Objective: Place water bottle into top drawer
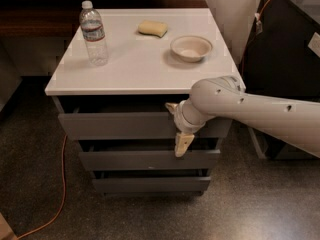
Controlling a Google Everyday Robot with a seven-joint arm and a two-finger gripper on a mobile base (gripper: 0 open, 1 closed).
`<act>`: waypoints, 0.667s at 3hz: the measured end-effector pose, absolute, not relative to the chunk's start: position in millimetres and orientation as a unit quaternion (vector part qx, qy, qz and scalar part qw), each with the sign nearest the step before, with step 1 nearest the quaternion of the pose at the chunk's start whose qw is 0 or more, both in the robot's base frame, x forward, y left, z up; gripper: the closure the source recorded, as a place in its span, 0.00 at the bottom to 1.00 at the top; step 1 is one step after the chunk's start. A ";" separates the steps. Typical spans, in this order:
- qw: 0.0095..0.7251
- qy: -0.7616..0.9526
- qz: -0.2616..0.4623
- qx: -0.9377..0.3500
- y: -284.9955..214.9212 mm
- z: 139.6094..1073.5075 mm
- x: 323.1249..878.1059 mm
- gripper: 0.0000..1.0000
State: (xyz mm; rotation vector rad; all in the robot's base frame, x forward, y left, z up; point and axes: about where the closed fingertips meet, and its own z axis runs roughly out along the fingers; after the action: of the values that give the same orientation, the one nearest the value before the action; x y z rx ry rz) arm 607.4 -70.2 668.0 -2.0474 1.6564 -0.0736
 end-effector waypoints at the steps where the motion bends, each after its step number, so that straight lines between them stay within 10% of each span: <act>1: 0.246 0.611 -0.030 -0.752 -69.5 656.8 625.1 0.00; 2: 0.243 0.615 -0.035 -0.750 -70.7 650.8 639.8 0.00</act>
Offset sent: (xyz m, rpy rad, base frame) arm 0.0559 -0.0048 -0.0227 -0.0327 -0.0083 -0.0381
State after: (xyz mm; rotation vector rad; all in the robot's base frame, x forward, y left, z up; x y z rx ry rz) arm 639.8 -70.7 650.8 -2.0485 1.6794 -0.0959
